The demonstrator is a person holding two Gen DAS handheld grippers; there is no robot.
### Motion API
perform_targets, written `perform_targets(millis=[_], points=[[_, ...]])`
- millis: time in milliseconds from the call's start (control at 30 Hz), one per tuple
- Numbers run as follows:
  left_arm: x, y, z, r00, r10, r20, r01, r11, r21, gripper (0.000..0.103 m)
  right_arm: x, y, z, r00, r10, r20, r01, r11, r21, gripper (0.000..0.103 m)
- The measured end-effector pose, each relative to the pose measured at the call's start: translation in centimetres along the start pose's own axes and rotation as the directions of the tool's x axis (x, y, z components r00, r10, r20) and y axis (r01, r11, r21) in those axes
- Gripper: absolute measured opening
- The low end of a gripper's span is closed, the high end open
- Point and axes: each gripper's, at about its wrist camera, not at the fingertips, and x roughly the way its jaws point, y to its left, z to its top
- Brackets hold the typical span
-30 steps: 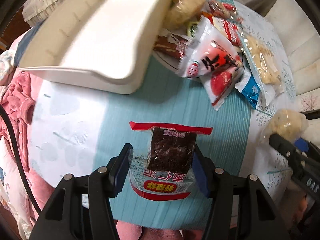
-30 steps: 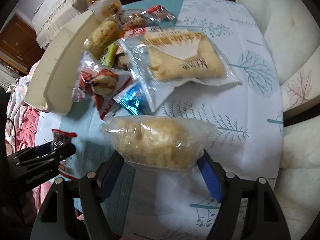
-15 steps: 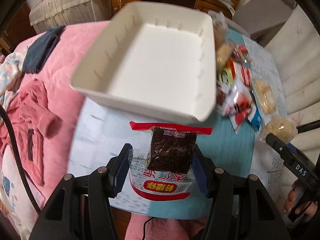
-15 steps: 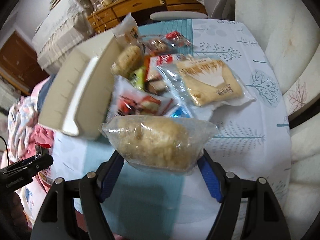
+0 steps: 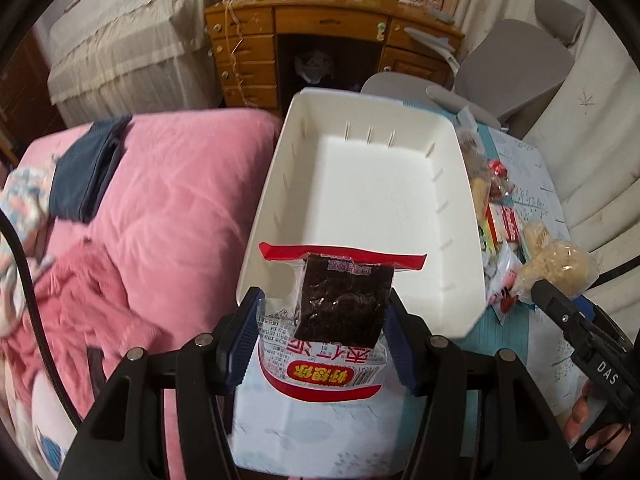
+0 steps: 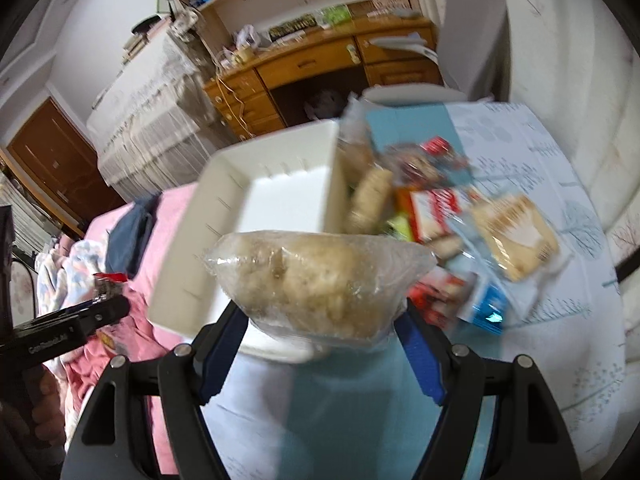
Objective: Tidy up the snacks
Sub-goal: 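Carry both snacks over the white tray and release them inside, then grasp the DONGZAO bag with the left gripper while the right grasps the bread bag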
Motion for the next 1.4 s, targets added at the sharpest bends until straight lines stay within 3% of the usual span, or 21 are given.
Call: perform_targets(millis=[300, 500, 567, 667, 733, 933, 1400], points=[[1.6, 2.1, 4.0, 0.999, -0.020, 0.028, 0.018, 0.996, 0.084, 0.058, 2.0, 5.7, 1.2, 0.997, 0.037, 0.073, -0.036, 0.999, -0.012, 0.076], [3.4, 2.2, 4.8, 1.000, -0.003, -0.010, 0.004, 0.996, 0.093, 0.061, 3.0, 7.2, 1.0, 0.997, 0.033, 0.066, -0.031, 0.999, -0.027, 0.080], [3.7, 1.9, 4.7, 1.000, -0.002, -0.023, 0.004, 0.995, 0.098, 0.062, 3.1, 7.1, 0.8, 0.998, 0.026, 0.064, -0.025, 1.000, -0.017, 0.089], [3.8, 1.3, 4.5, 1.000, -0.001, -0.018, 0.004, 0.993, 0.118, 0.064, 2.7, 6.8, 0.9, 0.997, 0.013, 0.075, -0.012, 1.000, -0.007, 0.092], [3.5, 0.6, 4.4, 1.000, 0.004, -0.012, -0.002, 0.991, 0.133, 0.069, 2.6, 6.4, 0.8, 0.997, 0.007, 0.073, -0.006, 1.000, -0.001, 0.092], [2.7, -1.5, 3.4, 1.000, -0.006, -0.009, 0.007, 0.988, 0.152, 0.069, 1.8, 5.1, 0.1, 0.998, -0.009, 0.055, 0.009, 1.000, 0.007, 0.092], [0.8, -8.8, -0.1, 0.999, -0.052, -0.008, 0.053, 0.993, 0.106, 0.078, -2.4, -1.2, -1.1, 0.997, -0.077, 0.012, 0.077, 0.996, -0.041, 0.092]])
